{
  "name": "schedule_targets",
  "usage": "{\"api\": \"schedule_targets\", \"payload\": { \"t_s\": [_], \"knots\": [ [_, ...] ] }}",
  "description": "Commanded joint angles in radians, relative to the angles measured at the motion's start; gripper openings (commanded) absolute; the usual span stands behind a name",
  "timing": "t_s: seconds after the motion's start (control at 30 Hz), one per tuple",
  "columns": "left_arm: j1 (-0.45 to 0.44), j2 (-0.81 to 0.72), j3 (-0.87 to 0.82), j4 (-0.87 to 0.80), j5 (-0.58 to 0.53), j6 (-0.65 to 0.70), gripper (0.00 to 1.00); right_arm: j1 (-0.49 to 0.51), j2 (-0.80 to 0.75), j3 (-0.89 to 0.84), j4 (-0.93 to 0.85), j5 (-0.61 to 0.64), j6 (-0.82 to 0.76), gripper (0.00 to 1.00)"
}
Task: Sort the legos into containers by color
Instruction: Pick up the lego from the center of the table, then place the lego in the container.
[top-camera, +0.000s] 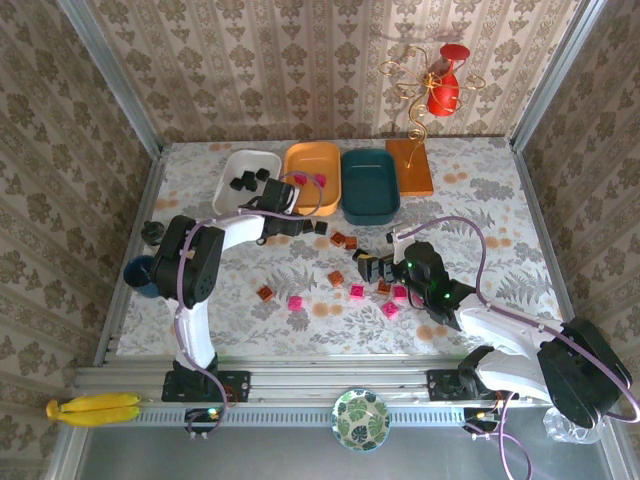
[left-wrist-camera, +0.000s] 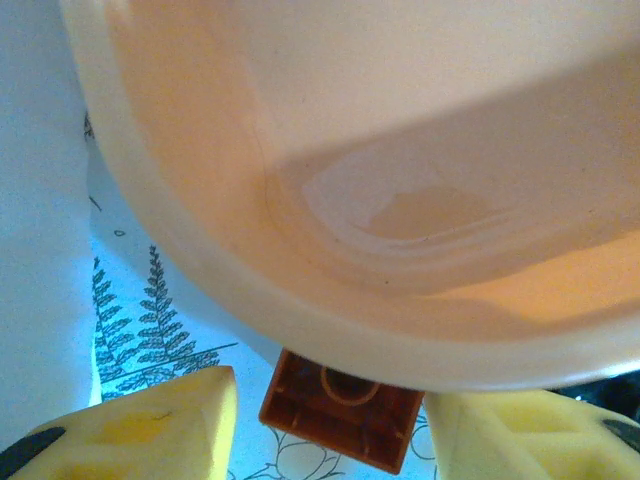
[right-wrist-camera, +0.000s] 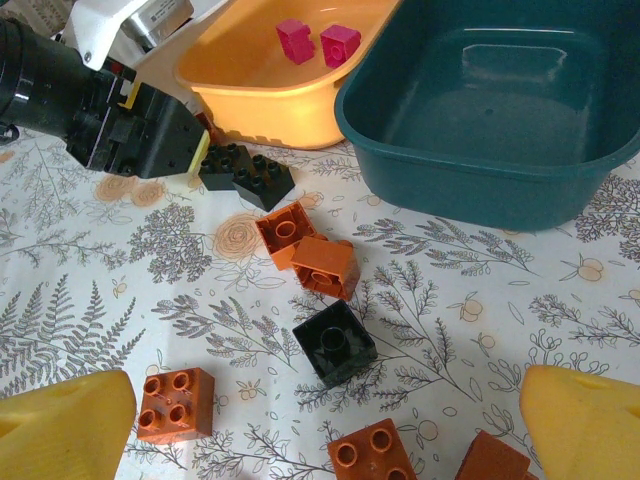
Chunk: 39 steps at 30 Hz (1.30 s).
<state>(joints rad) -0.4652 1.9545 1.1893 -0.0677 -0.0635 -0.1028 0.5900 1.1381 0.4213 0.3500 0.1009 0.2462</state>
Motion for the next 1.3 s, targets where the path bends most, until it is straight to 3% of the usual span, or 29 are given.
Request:
{"api": "schedule_targets", "payload": {
  "t_s": [0.0,0.2,0.47,0.67,0.83,1.03,1.27],
  "knots": [
    [0.003,0.042,0.025,0.023,0.034,0.014,0.55,0.008,0.000,0.020,0.012,0.000,0.008,1.00],
    [0.002,0.072,0.040,0.023,0.041,0.009,0.55,0.008,-0.001,0.020,0.010,-0.001,0.008,1.00],
    [-0.002,0.052,0.004,0.048,0.051,-0.004,0.42,0.008,0.008,0.024,0.012,-0.006,0.010,1.00],
    [-0.036,-0.098,-0.100,0.066,0.021,-0.046,0.34,0.008,0.005,0.023,0.008,0.011,0.007,1.00],
    [-0.116,-0.243,-0.142,0.154,0.080,-0.088,0.32,0.007,-0.039,0.008,-0.008,0.099,0.001,1.00],
    [-0.196,-0.113,0.091,0.135,0.134,-0.085,0.32,-0.001,-0.137,-0.038,-0.033,0.265,0.049,1.00],
    [-0.229,0.143,0.447,0.044,0.116,-0.052,0.32,-0.012,-0.211,-0.067,-0.039,0.300,0.059,1.00]
  ]
}}
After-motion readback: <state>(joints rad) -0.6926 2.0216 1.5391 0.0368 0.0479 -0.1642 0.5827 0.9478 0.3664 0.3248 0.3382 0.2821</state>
